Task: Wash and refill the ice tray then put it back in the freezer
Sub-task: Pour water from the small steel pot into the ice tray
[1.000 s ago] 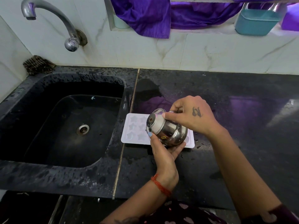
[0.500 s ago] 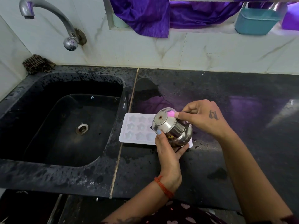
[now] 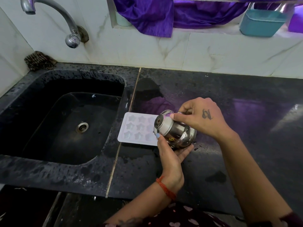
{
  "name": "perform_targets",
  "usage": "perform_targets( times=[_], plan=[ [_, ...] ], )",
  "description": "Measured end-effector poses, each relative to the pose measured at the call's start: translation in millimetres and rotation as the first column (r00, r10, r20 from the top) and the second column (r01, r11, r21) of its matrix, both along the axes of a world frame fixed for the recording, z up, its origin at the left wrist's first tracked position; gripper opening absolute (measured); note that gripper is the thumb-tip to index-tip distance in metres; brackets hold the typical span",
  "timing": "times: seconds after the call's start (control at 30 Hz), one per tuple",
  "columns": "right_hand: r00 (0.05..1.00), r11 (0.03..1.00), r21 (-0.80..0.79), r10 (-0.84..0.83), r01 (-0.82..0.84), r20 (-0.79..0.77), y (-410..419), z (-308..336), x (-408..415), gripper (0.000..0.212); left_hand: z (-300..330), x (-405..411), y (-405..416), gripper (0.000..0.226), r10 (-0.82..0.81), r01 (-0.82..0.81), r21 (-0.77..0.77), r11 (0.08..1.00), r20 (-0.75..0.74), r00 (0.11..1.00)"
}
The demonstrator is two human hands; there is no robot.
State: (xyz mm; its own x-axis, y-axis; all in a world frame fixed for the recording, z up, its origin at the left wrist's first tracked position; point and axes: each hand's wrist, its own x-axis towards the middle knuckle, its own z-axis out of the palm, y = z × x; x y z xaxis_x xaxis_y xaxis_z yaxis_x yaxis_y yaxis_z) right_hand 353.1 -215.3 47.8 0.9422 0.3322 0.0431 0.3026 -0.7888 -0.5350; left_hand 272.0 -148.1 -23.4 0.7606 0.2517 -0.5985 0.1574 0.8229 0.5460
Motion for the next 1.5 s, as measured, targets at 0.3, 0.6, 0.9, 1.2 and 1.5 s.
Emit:
perform_targets(
  times=[0.3, 0.6, 0.9, 1.2, 1.5],
  plan=[
    [1.0, 0.999, -0.016, 0.028, -0.028, 0.008, -3, 0, 2, 0.033, -4, 1, -8, 0.055, 0.023, -0.023, -0.002, 1.0, -0.007, 1.0],
    [0.995, 0.981, 0.196, 0.008, 0.012, -0.104, -23, -14, 4, 0.036, -8, 4, -17, 0.05, 0.042, -0.042, 0.133, 0.99, 0.005, 0.999],
    [0.986, 0.955, 0.282, -0.045, 0.088, -0.158, -39, -14, 1, 0.039, -7, 3, -28, 0.05, 0.009, -0.02, 0.209, 0.978, 0.056, 0.998],
    [0.999, 0.992, 0.114, -0.048, 0.047, 0.006, -44, -12, 3, 0.032, -5, 1, -38, 0.052, 0.007, -0.007, 0.067, 0.998, 0.011, 1.0],
    [0.999, 1.0, 0.017, -0.014, 0.013, 0.043, -41, -4, 2, 0.028, -3, 1, -44, 0.051, 0.023, -0.023, 0.0, 1.0, 0.004, 1.0]
  ],
)
